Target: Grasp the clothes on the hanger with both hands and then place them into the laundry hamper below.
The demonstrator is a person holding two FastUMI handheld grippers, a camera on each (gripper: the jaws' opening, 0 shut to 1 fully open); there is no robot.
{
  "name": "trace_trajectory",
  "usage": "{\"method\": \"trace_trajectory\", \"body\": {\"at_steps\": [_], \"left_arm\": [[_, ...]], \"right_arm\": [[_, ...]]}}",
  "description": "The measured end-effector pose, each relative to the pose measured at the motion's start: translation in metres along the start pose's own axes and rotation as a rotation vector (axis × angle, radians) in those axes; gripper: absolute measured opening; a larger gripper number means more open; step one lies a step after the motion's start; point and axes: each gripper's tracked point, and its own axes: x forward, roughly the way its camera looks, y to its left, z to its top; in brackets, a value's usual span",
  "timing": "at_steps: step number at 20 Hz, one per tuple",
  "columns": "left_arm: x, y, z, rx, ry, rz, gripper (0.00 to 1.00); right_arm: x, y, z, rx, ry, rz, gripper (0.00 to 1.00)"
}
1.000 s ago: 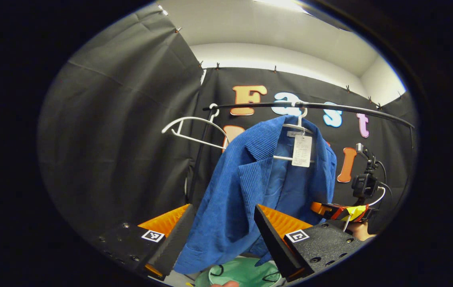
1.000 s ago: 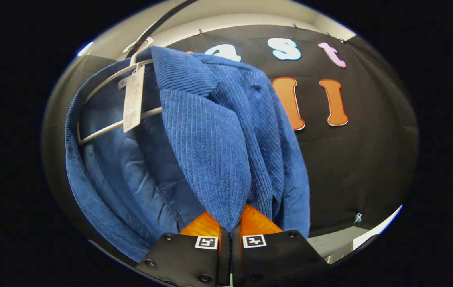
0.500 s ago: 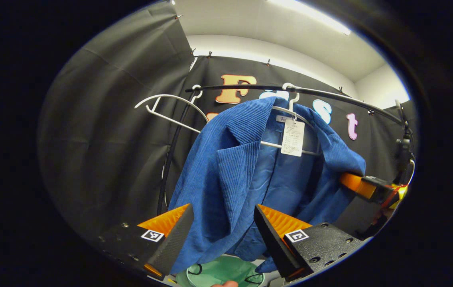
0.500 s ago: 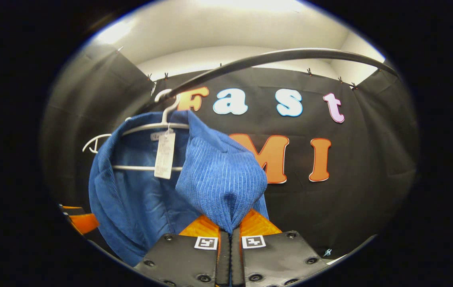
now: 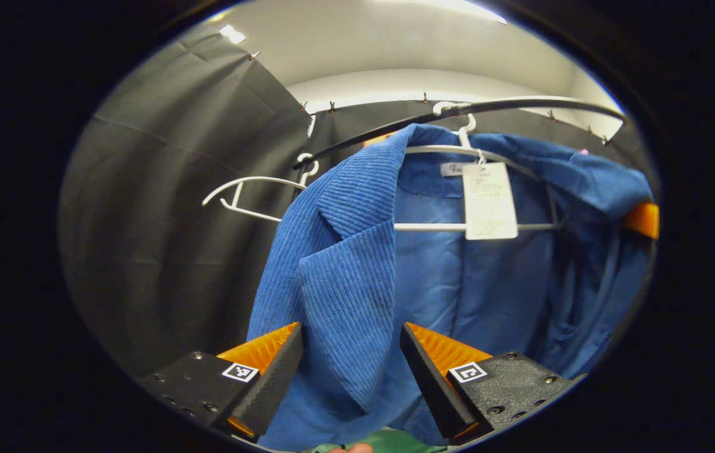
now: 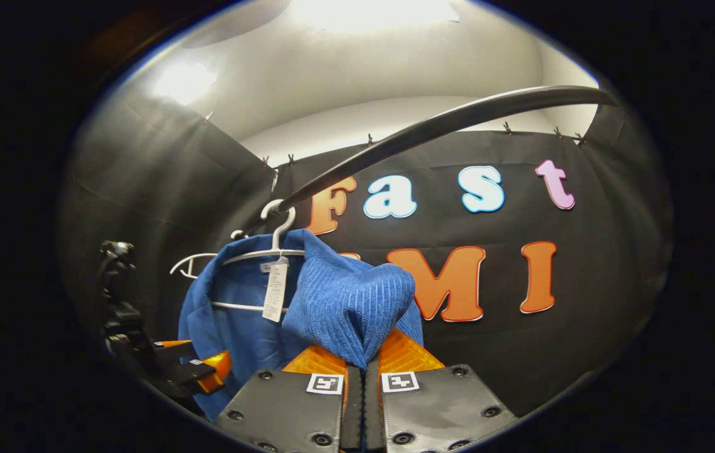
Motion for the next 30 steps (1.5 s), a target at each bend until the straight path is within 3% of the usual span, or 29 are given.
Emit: {"method": "trace_trajectory", "body": {"at_steps": [3,6,9,12,17,20,25,28,29,30], "left_arm": [[0.015,0.009,-0.010,0.023,-0.004,0.108,0.92],[0.021,-0.002,-0.007,0.051,-0.017,0.081,0.92],[0.012,0.018,0.009,0.097,-0.047,0.098,0.12],[-0.004,0.030,0.021,0.102,-0.046,0.058,0.08],[-0.038,0.040,0.066,0.071,-0.049,-0.060,0.07],[-0.048,0.053,0.090,0.056,-0.055,-0.083,0.09],[-0.065,0.047,0.155,0.074,-0.157,-0.219,0.09],[-0.059,0.069,0.186,0.154,-0.224,-0.154,0.12],[-0.054,0.074,0.192,0.173,-0.241,-0.130,0.06],[-0.048,0.080,0.199,0.181,-0.264,-0.107,0.07]], "right_arm": [[-0.001,-0.010,0.004,0.046,-0.024,0.059,0.09],[0.001,-0.026,0.007,0.065,-0.039,0.067,0.09],[0.003,-0.038,0.010,0.030,-0.056,0.033,0.09],[0.008,-0.043,0.013,-0.019,-0.079,-0.012,0.09],[0.016,-0.050,0.007,-0.063,-0.094,-0.092,0.09],[0.023,-0.050,0.002,-0.067,-0.093,-0.120,0.09],[0.032,-0.044,0.000,-0.086,-0.097,-0.147,0.09],[0.033,-0.038,0.009,-0.100,-0.121,-0.155,0.09],[0.033,-0.036,0.012,-0.109,-0.129,-0.158,0.09],[0.032,-0.035,0.015,-0.114,-0.137,-0.162,0.09]]}}
